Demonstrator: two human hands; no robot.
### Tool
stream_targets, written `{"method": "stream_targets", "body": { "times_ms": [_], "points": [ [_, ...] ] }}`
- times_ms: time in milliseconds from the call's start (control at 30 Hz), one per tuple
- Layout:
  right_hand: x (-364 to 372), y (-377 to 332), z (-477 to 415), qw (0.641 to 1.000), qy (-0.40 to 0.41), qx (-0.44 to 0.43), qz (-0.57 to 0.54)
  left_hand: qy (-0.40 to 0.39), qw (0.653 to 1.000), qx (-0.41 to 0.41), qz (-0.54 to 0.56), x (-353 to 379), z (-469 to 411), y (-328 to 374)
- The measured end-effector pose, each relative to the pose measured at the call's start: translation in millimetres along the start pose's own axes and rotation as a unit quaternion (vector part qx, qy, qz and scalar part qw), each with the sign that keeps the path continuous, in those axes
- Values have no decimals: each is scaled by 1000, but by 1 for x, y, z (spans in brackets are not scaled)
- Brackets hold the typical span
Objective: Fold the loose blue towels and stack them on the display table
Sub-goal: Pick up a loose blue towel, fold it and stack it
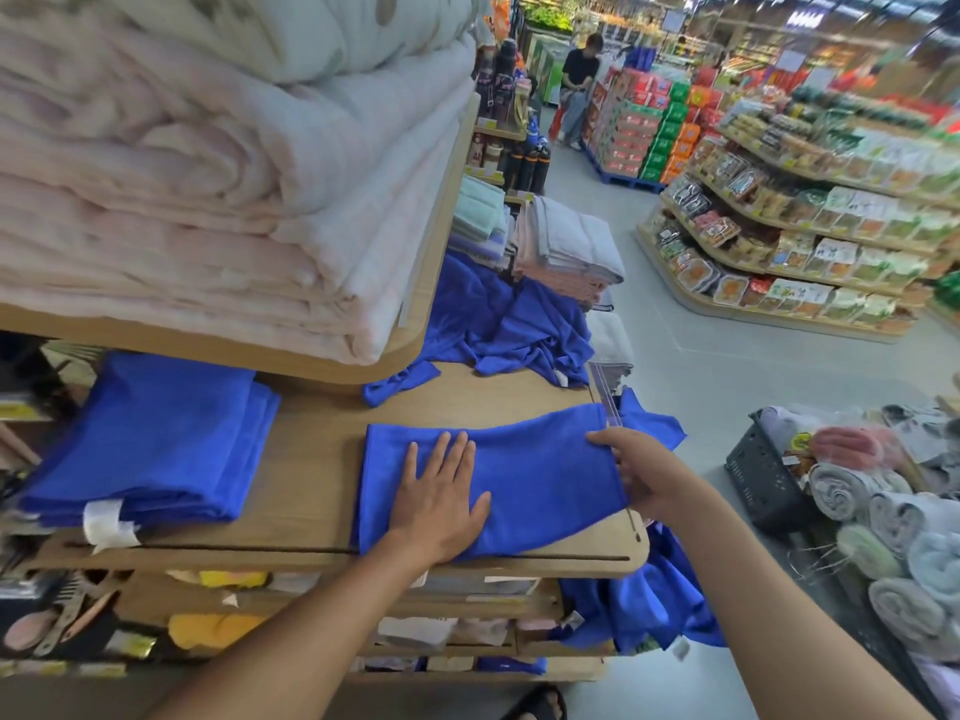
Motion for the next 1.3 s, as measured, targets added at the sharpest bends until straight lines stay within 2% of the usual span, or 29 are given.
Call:
{"method": "stream_targets", "body": {
  "times_ms": [167, 333, 400, 500, 533, 633, 733, 767, 833, 900, 967, 1033, 1067, 1133, 1167, 1200, 1233, 1300],
  "points": [
    [60, -49, 23, 989, -89, -107, 40, 19, 1000, 13, -8, 1, 0, -1],
    [126, -39, 32, 983, -124, -106, 86, 25, 999, 22, -25, -1, 3, 0],
    [144, -30, 31, 982, -126, -97, 98, 37, 999, 30, 15, -7, 5, -5],
    [166, -29, 28, 978, -128, -112, 123, 135, 981, -23, 137, -27, 13, -44],
    [174, -31, 27, 975, -127, -120, 136, 164, 956, -65, 234, -30, 20, -66],
    [204, -30, 18, 964, -118, -141, 190, 139, 815, -206, 524, -18, 37, -113],
    [241, -9, 1, 946, -105, -153, 265, 144, 714, -223, 648, -13, 43, -127],
    [252, 2, -5, 937, -110, -151, 295, 141, 664, -231, 697, -12, 44, -128],
    [267, 28, -15, 922, -126, -134, 340, 129, 613, -254, 737, -9, 45, -133],
    [266, 39, -19, 921, -124, -143, 340, 120, 619, -261, 731, -8, 43, -136],
    [248, 28, -17, 919, -87, -225, 312, 124, 652, -256, 702, -10, 42, -139],
    [220, 15, -5, 884, -33, -328, 330, 171, 760, -233, 583, -26, 44, -142],
    [209, 13, 1, 852, -8, -376, 364, 202, 822, -201, 493, -40, 45, -137],
    [196, 18, 4, 766, 26, -435, 473, 231, 907, -103, 337, -63, 36, -111],
    [194, 25, 1, 735, 38, -426, 526, 212, 937, -67, 271, -64, 28, -97],
    [192, 33, -5, 721, 46, -402, 562, 175, 960, -53, 211, -60, 21, -87],
    [191, 41, -12, 721, 49, -374, 581, 124, 977, -61, 165, -51, 15, -82],
    [190, 56, -21, 732, 46, -340, 589, 50, 988, -80, 119, -27, 12, -85]
  ]
}}
Point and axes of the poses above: each hand's wrist, its own z-axis away from the middle knuckle, its own x-axis out of the palm, y = z × x, the point moved 7 cm from there along -z, towards the middle knuckle, and after that the axes turned 5 degrees about -z, right-handed, at the moved point
